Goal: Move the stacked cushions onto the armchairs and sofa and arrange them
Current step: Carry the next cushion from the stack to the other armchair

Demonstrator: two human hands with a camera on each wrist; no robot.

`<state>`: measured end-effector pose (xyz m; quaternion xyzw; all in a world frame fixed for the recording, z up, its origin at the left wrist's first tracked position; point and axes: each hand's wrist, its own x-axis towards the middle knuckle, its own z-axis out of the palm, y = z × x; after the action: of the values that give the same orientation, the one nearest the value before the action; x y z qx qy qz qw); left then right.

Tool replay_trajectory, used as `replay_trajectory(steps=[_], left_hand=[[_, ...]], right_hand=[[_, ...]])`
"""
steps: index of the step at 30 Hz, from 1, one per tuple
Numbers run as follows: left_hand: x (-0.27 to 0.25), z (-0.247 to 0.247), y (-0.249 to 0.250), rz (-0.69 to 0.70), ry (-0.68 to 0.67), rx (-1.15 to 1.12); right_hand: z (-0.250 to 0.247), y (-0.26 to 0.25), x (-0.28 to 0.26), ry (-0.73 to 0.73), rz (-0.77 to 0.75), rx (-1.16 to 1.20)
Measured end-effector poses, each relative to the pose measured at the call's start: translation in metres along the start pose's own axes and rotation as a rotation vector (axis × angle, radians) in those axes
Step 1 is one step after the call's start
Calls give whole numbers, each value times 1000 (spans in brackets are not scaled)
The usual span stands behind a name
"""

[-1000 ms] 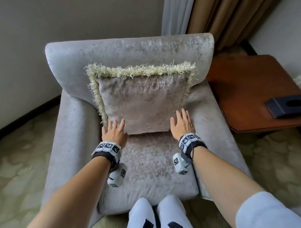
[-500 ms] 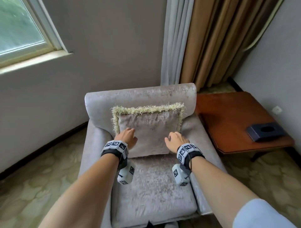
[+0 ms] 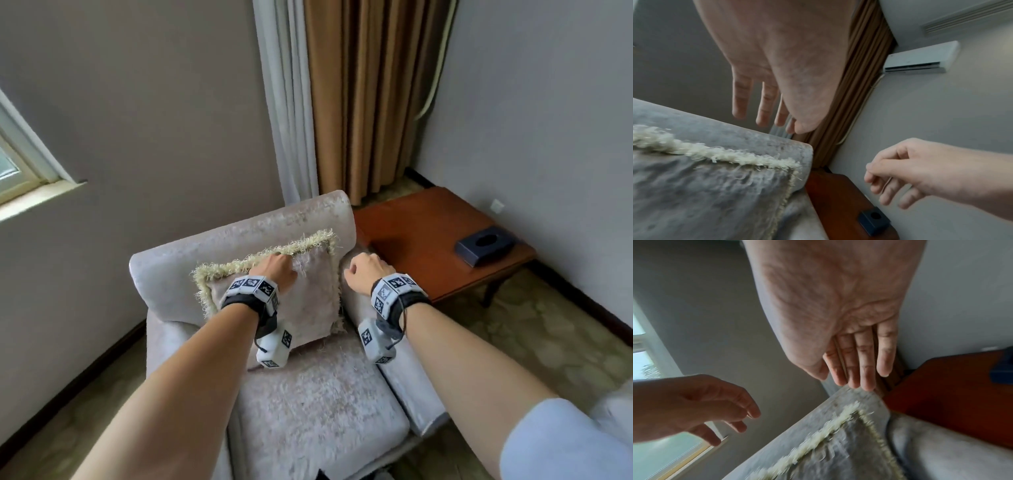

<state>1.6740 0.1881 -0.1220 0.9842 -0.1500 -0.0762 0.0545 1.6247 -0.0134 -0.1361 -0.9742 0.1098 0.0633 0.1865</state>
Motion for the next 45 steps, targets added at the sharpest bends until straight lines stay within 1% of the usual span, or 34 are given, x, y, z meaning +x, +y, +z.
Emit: replay_trajectory(steps=[4, 10, 14, 18, 22, 24, 29, 33, 39, 40, 42, 45], left_hand=[[21, 10, 74, 130, -27, 5], [34, 13, 228, 352, -50, 56], [38, 13, 342, 508, -56, 80], [23, 20, 464, 683, -82, 124], [4, 42, 567, 833, -97, 168], [-10, 56, 614, 906, -100, 186], [-60, 90, 713, 1089, -146, 250], [-98, 113, 787, 1278, -187, 259], [-149, 142, 905, 1592, -257, 317], [-154, 147, 925, 1634, -260, 331], [-161, 154, 963, 1701, -273, 348], [-166, 154, 1017, 1785, -247, 313]], right_hand=[[-30, 67, -29, 73, 121, 40], [-85, 201, -77, 167, 346, 34], [-115, 293, -115, 259, 520, 84], [-133, 387, -160, 334, 670, 181], [-153, 465, -220, 351, 831, 140], [-158, 499, -251, 366, 888, 162], [-160, 561, -336, 430, 1077, 203], [-157, 603, -398, 441, 1238, 214], [-162, 661, -474, 510, 1486, 265], [-165, 671, -483, 505, 1522, 261], [-173, 688, -498, 448, 1562, 277], [-192, 713, -513, 350, 1647, 297]])
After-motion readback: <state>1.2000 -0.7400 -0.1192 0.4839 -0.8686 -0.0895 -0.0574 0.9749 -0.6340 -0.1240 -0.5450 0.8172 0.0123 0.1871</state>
